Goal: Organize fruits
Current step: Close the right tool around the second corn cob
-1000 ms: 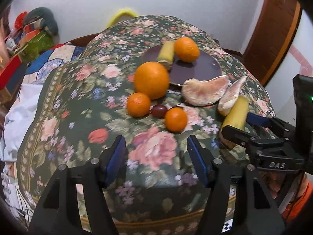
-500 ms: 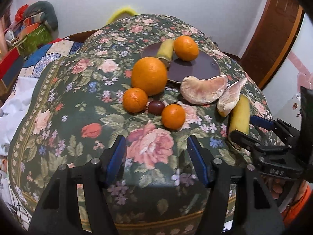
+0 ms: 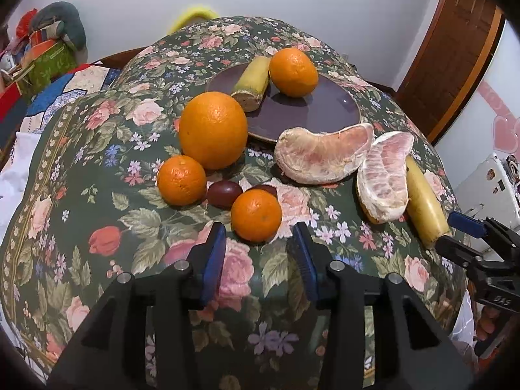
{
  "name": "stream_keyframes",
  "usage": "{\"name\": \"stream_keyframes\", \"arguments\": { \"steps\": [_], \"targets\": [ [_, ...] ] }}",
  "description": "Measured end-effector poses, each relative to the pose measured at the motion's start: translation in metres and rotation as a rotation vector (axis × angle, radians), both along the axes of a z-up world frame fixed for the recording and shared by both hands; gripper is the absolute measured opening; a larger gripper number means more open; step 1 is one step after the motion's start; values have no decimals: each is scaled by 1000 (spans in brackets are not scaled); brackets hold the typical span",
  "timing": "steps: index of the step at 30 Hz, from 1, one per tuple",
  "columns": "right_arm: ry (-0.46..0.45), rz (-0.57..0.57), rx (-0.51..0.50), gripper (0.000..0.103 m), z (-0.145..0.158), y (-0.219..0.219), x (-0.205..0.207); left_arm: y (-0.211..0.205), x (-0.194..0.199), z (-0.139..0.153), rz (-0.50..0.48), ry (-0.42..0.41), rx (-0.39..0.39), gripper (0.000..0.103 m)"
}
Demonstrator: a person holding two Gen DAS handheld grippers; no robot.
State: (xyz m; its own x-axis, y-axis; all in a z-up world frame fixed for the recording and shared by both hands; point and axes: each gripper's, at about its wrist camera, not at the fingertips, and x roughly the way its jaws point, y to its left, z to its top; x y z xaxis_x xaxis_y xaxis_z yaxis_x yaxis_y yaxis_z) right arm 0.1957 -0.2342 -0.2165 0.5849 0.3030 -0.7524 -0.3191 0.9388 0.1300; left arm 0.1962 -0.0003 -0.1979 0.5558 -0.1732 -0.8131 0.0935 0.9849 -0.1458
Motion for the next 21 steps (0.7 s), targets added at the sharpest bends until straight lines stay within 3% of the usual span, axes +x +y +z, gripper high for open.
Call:
{"name": "stream_keyframes", "arguments": {
  "steps": [6,13,19,21],
  "targets": [
    [-22,-17,52,63,10,3,14,1,8,-1,19,-1,4,43],
    [26,-30,52,63,-5,15,44,2,14,-4,21,0,-6,36],
    [16,-20,13,53,-10,20,49,0,18,-6,18,-4,-12,34],
    [17,-6,37,44,-9,19,49,0,18,-6,20,-3,-18,33]
  ]
}}
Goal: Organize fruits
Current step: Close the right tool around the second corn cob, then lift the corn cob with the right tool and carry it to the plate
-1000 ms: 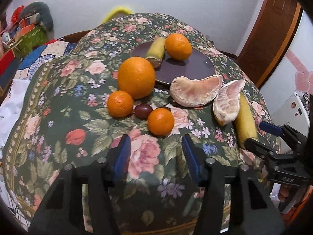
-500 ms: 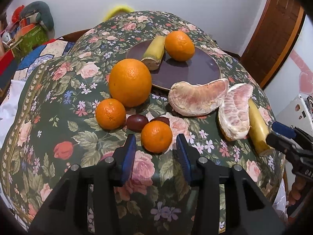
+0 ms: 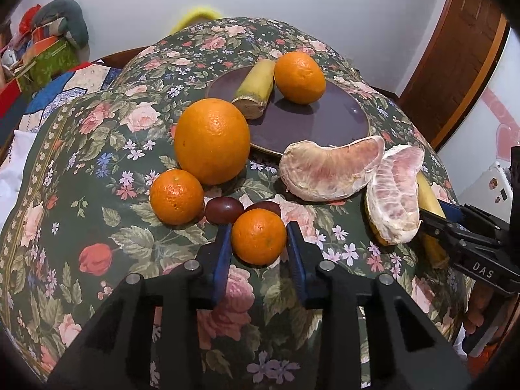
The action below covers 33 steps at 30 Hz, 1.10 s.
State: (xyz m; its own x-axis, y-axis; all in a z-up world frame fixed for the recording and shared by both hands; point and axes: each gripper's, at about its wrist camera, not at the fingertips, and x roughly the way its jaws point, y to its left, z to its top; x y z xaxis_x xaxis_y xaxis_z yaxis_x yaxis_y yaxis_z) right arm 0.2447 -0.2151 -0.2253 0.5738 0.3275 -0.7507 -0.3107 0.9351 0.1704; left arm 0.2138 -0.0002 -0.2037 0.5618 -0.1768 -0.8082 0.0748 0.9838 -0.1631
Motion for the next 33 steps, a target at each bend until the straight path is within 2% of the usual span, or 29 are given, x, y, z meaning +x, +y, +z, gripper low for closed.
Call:
{"name": "stream_keyframes", "arguments": {
  "steps": [9,23,30,33],
  "targets": [
    [-8,8,7,38,6,-8,-8,4,-13,19,-5,-45,-6,33],
    [-64,-9,-7,36,27,-18,-10,5,-16,54,-3,-128,-20,33],
    [11,27,-35,36,9,-20,-3,4,-16,55,-7,-129,-24,33],
    [10,40,-44,36,9,-19,-2,4,-15,52,-6,-119,-19,33]
  ]
}}
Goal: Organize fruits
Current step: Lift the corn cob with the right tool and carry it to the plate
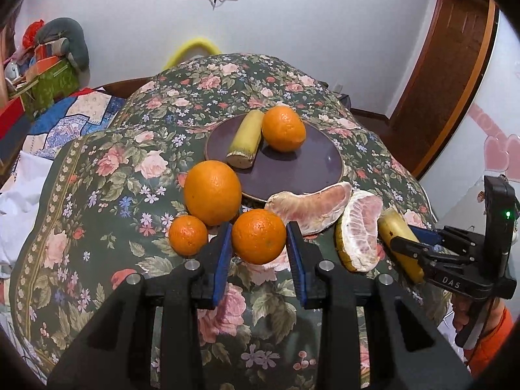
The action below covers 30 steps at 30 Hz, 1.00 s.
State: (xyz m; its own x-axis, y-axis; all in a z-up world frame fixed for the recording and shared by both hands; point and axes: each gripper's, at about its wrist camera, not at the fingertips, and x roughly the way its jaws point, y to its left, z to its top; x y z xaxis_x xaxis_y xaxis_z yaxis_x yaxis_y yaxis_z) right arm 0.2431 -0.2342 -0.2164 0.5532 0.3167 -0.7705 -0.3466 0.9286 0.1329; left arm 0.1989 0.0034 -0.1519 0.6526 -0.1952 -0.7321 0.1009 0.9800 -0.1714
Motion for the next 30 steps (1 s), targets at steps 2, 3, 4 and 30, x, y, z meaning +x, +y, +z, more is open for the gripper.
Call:
{"name": "stream_keyframes", "arguments": {
  "steps": [2,3,4,30],
  "targets": [
    [7,7,-4,36,-1,1,4,0,1,-1,2,5,0,33],
    [19,9,-6,37,-3,3,8,0,1,-1,2,5,0,33],
    [29,13,-5,37,-7,4,11,0,1,-1,1,5,1,33],
    [-239,0,115,36,84,16,32,-1,42,32,6,-90,27,33]
  ]
}}
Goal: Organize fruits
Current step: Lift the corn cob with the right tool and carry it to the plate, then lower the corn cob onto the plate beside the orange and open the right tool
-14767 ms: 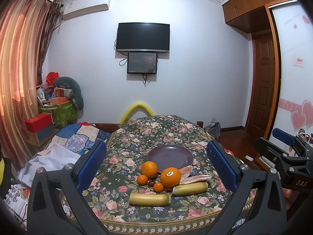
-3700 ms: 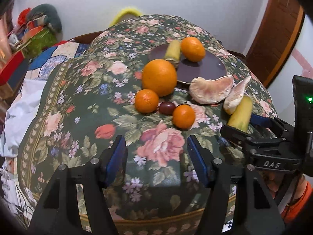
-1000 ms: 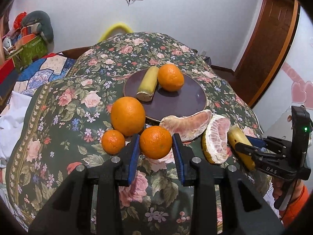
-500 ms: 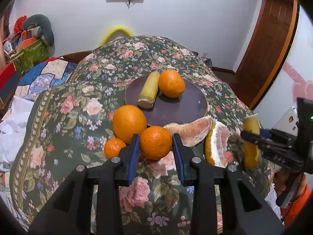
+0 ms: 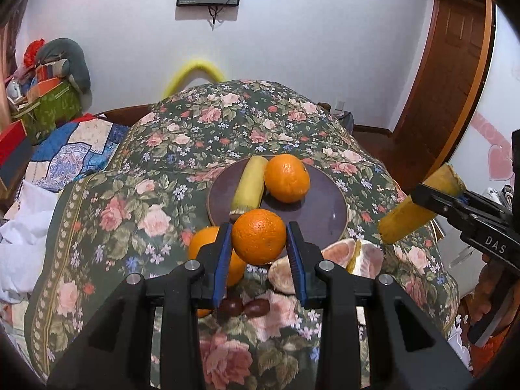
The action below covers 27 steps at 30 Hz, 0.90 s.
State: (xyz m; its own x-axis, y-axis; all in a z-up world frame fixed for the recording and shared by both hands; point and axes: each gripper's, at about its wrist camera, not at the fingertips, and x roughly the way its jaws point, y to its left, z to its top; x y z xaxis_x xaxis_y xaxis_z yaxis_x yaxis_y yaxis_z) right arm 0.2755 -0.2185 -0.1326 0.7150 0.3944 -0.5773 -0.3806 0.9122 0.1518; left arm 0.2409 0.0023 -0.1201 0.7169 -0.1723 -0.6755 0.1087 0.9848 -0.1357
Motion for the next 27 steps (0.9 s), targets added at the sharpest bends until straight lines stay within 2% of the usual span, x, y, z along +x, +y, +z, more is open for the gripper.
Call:
{"name": "stream_keyframes", "arguments": {
  "steps": [7,15,19,27],
  "targets": [
    [7,26,-3,35,-4,15,17,-7,17,-8,-21,7,6,33],
    [48,55,-12,36,-21,29,40,-20,42,-29,-51,48,6,33],
    [38,66,-14,36,-23,33,47,-25,54,-38,-59,70,8,33],
    [64,76,32,36,-30,36,75,-33,73,-48,-69,95,9,33]
  ]
}}
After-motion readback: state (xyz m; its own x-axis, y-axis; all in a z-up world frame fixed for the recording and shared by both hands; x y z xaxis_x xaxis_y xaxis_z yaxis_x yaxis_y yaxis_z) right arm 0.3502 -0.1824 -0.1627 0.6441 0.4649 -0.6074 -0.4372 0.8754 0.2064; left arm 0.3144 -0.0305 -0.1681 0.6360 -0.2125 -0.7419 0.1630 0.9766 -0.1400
